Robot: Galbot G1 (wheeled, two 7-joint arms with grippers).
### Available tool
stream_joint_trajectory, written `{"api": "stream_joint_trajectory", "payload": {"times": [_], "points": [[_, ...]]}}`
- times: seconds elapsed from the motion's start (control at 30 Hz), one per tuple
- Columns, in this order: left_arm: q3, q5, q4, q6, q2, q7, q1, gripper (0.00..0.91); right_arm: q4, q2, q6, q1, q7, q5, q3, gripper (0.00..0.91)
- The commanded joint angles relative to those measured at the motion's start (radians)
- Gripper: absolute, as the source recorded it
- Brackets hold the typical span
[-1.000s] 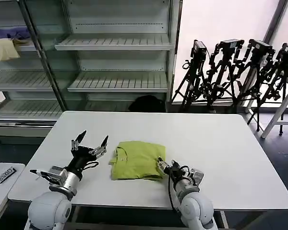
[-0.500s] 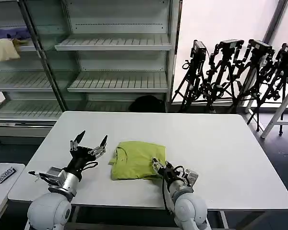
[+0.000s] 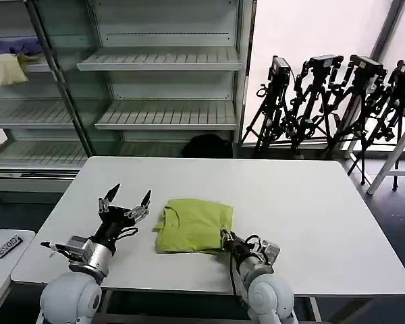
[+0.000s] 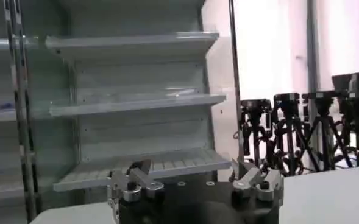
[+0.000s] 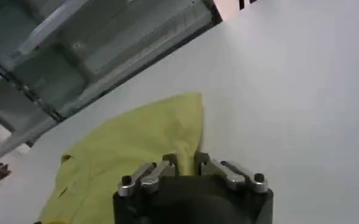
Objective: Fold and organize the clothes.
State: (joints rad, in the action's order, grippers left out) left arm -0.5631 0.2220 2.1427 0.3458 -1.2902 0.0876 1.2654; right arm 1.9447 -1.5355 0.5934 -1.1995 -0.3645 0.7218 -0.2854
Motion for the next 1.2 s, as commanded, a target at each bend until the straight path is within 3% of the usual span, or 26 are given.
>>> {"api": "stream_joint_trajectory", "payload": {"times": [0.03,0.6,0.63,0.67,0.97,1.03,1.2], "points": [[-0.005,0.0,-0.002,-0.003,-0.002,-0.002,0.004,0.907,0.026,0.008,-0.004,0.0,-0.002,0.015,-0.019,0.0],[0.028,-0.013,-0.021,-0.011,-0.011,-0.003,0.005,0.907,0.08,0.088,-0.003,-0.029,0.013,0.031,-0.102,0.0],[0.03,-0.014,-0.023,-0.011,-0.011,-0.003,0.006,0.907,0.079,0.087,-0.003,-0.029,0.017,0.024,-0.102,0.544],[0.031,-0.015,-0.024,-0.012,-0.012,-0.003,0.005,0.907,0.074,0.083,-0.003,-0.031,0.028,0.008,-0.1,0.907],[0.032,-0.007,-0.03,-0.025,-0.011,0.0,0.014,0.907,0.094,0.082,-0.007,-0.046,0.047,-0.102,-0.101,0.907],[0.032,0.005,-0.031,-0.03,-0.011,0.003,0.014,0.907,0.105,0.084,-0.008,-0.055,0.053,-0.17,-0.104,0.907],[0.038,0.029,-0.042,-0.042,-0.012,0.004,0.018,0.907,0.141,0.069,-0.011,-0.092,0.157,-0.498,-0.149,0.907]]}}
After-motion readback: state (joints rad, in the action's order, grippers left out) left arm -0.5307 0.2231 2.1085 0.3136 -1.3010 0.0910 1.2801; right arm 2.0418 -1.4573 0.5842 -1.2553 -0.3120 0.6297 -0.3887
